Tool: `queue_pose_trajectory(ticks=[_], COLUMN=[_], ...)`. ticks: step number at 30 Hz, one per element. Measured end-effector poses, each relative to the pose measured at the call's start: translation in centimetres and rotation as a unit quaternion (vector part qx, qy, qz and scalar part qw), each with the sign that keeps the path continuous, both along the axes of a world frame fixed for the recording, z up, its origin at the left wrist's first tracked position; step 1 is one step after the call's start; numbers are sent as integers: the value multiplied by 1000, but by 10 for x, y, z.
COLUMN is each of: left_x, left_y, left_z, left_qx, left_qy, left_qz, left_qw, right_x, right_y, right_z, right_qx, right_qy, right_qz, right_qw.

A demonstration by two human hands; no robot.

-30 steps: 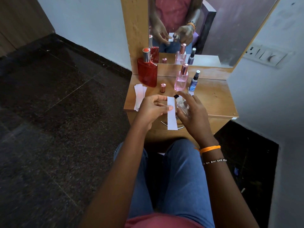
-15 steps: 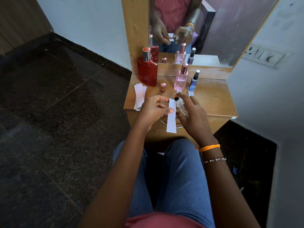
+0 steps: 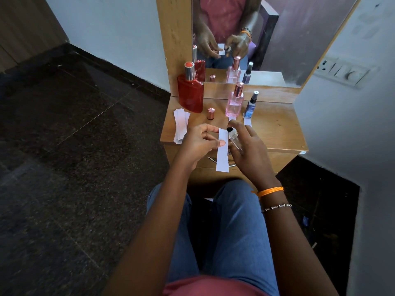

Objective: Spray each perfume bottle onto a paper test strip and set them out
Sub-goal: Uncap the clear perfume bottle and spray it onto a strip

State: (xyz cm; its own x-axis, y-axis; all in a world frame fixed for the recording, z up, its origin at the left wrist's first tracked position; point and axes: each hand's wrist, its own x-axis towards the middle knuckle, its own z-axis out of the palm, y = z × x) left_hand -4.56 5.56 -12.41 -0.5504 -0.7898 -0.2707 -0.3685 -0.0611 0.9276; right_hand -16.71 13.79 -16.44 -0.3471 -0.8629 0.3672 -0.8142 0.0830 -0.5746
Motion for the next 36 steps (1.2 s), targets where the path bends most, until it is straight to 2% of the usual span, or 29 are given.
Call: queue_pose_trajectory(ticks=[11,13,15,18,21,26,30,36], left_x=[0,0,1,2,4,3,1,1], left_y=[1,1,2,1,0,1,1,1], left_z=[-4,-5,-4,-3,-1,0,-2,-2], left_qx=[0,3,5,13,22,28,29,29], left_qy=[6,10,18,32,36,42,35,24], left_qz=[-3,-5,-5,-1,-1,1,5,5], left_qw=[1000,1000,1000,999,999,999,999,999], right_x=[2,2,2,0,0,-2,-3,-2], right_y=[0,0,0,3,8,12,12,13], right_z=[-3,-3,-1,5,9,10,7,6], right_qx=[4,-7,-33,-51,-58,-75,-73,-71], right_qy=[-14,-59,-155,-305,-445,-582,-644,-678], right_qz=[1,-1,11,59,86,144,177,199], right_qw=[1000,998,987,949,890,797,741,704])
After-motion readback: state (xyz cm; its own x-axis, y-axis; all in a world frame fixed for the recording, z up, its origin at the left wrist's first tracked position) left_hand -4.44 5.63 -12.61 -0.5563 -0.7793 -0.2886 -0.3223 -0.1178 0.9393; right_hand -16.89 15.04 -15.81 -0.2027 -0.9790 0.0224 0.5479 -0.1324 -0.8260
